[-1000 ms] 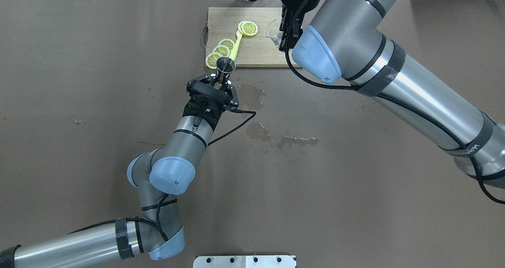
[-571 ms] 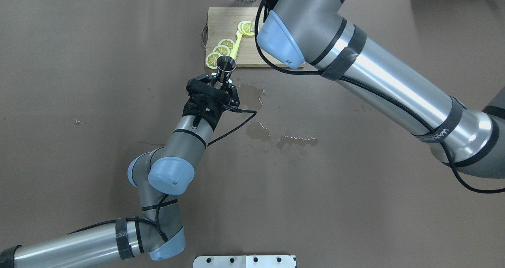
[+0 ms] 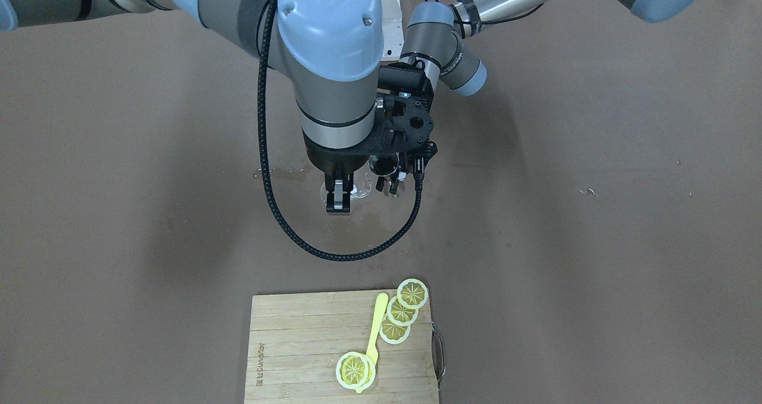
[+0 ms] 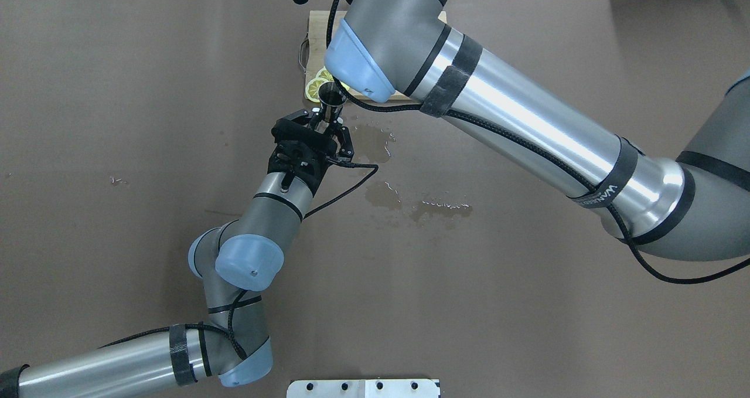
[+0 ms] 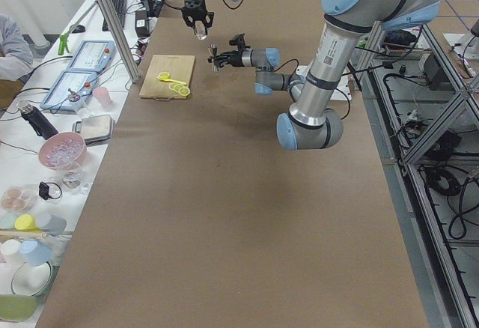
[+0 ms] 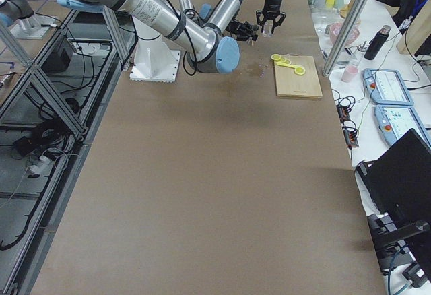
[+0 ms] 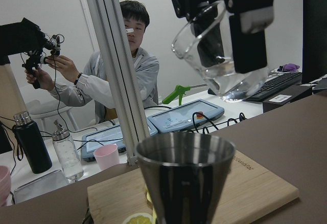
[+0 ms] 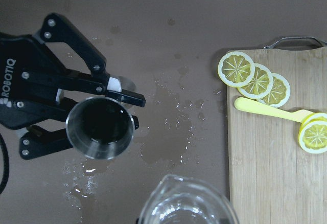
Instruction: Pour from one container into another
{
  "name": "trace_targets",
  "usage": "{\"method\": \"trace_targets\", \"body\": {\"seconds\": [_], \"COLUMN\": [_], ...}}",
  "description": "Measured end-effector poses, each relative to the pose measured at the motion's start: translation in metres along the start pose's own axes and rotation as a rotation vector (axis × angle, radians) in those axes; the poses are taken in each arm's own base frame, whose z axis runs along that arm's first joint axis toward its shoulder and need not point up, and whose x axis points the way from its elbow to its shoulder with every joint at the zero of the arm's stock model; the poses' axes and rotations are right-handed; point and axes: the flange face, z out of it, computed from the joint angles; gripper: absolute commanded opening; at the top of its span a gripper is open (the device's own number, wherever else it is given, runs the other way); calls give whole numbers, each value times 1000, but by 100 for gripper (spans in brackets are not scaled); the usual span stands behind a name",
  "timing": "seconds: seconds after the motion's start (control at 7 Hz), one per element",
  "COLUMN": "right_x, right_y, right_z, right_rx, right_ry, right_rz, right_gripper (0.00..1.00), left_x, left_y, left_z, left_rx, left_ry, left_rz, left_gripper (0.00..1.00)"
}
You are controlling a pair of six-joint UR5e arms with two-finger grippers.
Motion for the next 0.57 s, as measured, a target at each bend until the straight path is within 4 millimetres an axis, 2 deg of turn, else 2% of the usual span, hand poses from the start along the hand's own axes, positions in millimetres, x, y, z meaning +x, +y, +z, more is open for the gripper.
{"method": "trace_targets", "body": {"seconds": [0.57], "right_x": [-12], "right_y": [-7], "right_z": [-8], "right_rx": [-42], "right_ry": [-41], "right_rz": [20], "right_gripper": [0], "left_x": [-11], "left_y": [14], "left_z": [-3], "left_rx": [2], "left_ry": [2], "left_rz": [-3], "left_gripper": [0]}}
